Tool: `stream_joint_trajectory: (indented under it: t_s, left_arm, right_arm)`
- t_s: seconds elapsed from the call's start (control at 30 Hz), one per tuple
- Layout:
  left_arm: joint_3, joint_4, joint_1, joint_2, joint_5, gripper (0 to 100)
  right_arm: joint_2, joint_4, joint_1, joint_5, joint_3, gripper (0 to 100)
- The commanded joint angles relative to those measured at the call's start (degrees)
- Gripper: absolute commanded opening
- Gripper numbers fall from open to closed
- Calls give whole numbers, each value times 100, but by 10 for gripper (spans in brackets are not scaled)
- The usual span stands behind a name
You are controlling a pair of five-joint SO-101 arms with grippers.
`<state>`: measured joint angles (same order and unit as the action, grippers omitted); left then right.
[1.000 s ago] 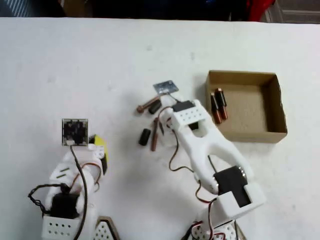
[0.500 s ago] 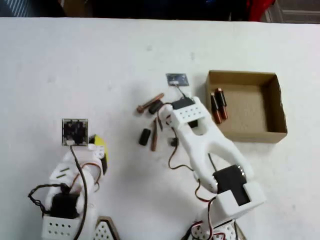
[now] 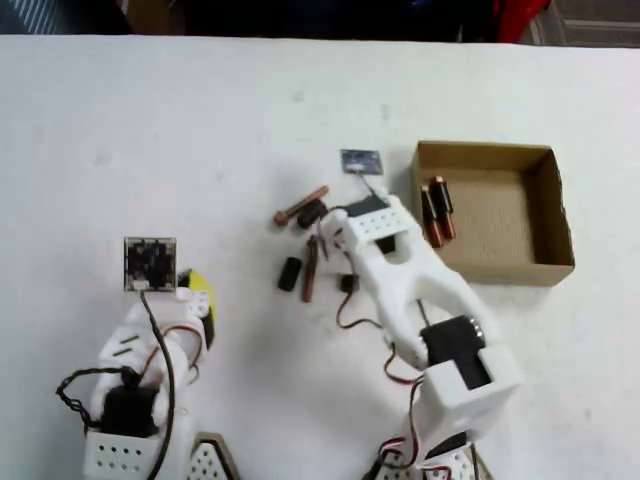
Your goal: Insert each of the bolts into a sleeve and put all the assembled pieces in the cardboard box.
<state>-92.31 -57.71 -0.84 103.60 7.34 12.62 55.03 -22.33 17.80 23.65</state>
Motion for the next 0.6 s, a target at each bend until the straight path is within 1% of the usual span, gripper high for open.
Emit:
stream_joint_trajectory:
  t_s: [0.0, 0.03, 0.13, 0.2, 0.4, 0.57]
  left_arm:
    - [26, 167, -22, 75, -18, 23]
    - [26, 167, -22, 75, -18, 23]
    - [26, 167, -13, 75, -18, 23]
    - [26, 167, -13, 75, -18, 23]
    - [26, 167, -13, 75, -18, 23]
    - [26, 167, -22, 75, -18, 23]
  right_arm:
    - [92, -145, 48, -299, -141, 31]
    - [92, -145, 57, -378, -132, 39]
    - [66, -145, 75, -492, -114, 14]
    - [48, -136, 66, -809, -114, 18]
    - [40, -136, 22, -1916, -141, 17]
    - [40, -154, 22, -3253, -141, 17]
